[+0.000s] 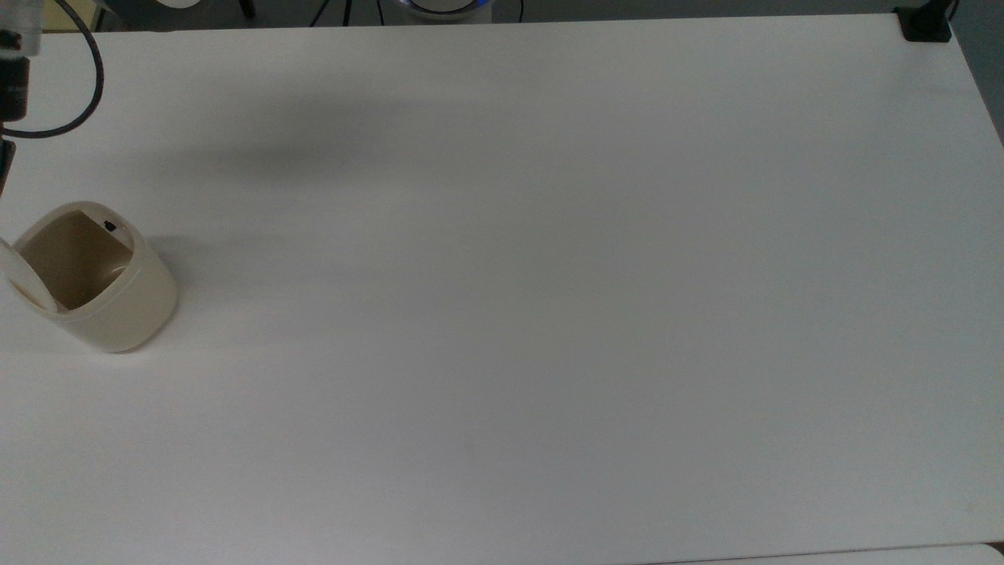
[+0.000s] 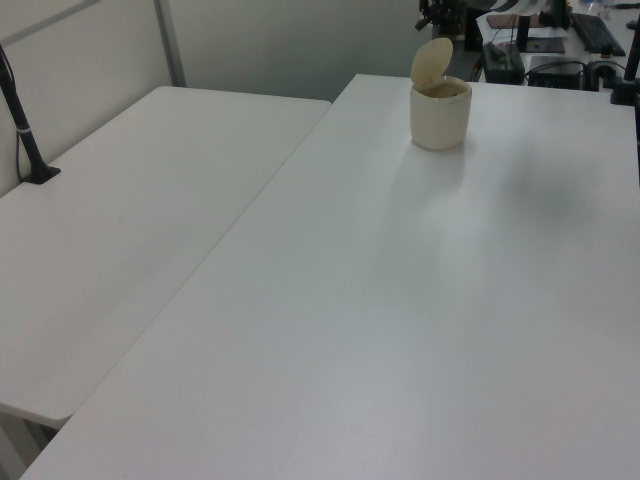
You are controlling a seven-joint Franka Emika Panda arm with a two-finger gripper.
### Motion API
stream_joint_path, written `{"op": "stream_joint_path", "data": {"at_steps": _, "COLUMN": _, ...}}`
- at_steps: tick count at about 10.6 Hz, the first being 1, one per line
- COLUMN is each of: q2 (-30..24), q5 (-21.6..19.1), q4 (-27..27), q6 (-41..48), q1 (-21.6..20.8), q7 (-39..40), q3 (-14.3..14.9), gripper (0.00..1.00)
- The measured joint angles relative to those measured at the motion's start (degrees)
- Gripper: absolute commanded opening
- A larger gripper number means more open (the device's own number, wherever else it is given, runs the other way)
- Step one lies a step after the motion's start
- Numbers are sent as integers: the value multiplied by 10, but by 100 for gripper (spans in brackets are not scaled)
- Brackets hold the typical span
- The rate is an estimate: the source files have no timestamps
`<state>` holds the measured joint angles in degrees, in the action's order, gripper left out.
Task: Close the trash bin
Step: 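Lower the gripper onto the raised lid and push it down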
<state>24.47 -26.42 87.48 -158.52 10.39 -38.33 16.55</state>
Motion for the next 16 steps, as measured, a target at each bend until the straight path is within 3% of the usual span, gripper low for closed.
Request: {"op": "stream_joint_path", "data": {"at_steps": 16, "q2": -19, "q5": 0, "q4": 101, "q6": 19, "q1": -5, "q7": 144, "q3": -3, "gripper": 0}}
